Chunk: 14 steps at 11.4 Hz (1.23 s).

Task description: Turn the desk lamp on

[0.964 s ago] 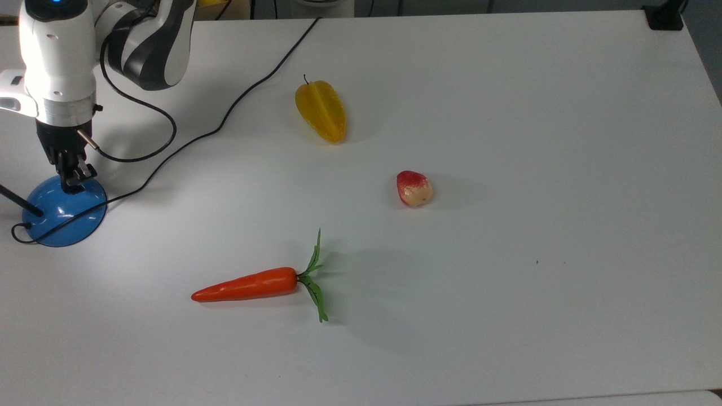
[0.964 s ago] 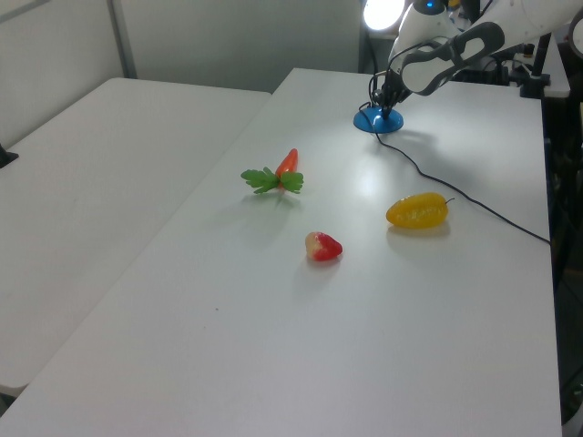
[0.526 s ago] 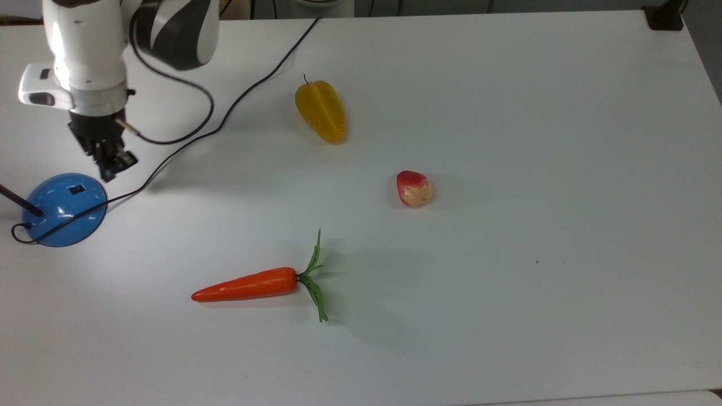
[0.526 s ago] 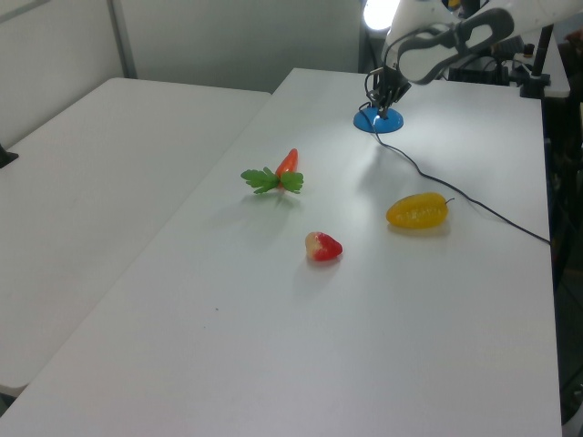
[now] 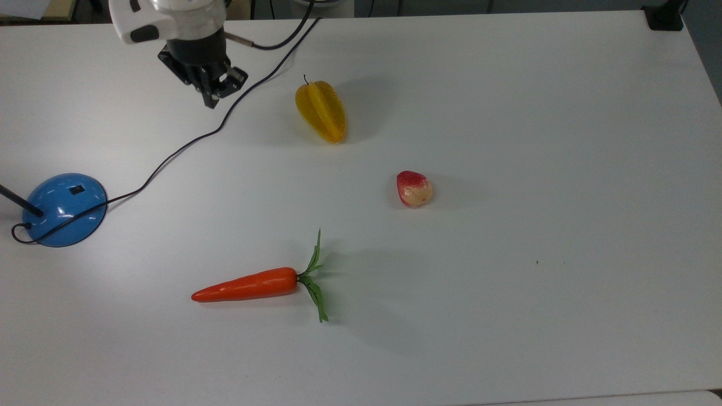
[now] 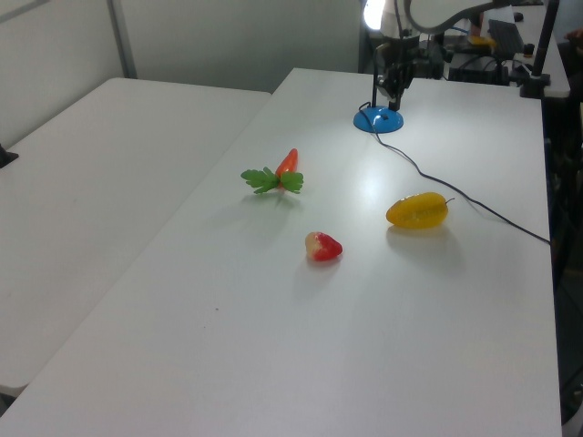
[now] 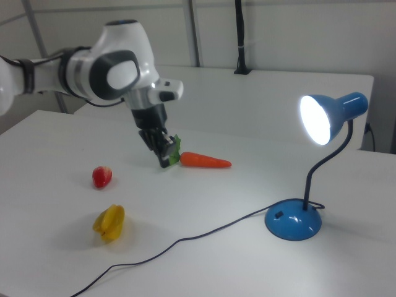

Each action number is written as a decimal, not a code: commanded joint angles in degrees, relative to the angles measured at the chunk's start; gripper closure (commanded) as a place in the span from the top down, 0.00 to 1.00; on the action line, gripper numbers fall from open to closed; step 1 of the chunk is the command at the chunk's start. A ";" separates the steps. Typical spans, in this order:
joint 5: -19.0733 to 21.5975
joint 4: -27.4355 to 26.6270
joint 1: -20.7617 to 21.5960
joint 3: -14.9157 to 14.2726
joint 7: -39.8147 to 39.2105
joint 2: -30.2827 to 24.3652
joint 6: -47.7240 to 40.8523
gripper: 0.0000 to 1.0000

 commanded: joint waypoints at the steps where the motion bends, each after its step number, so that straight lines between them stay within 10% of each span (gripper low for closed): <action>1: 0.12 -5.51 0.64 2.15 -7.78 -10.56 -8.02 0.30; 5: 0.21 -6.14 -1.36 7.77 -9.74 -15.06 -14.19 1.00; 14: 0.83 -2.97 -5.24 8.15 -16.51 -15.16 -19.29 1.00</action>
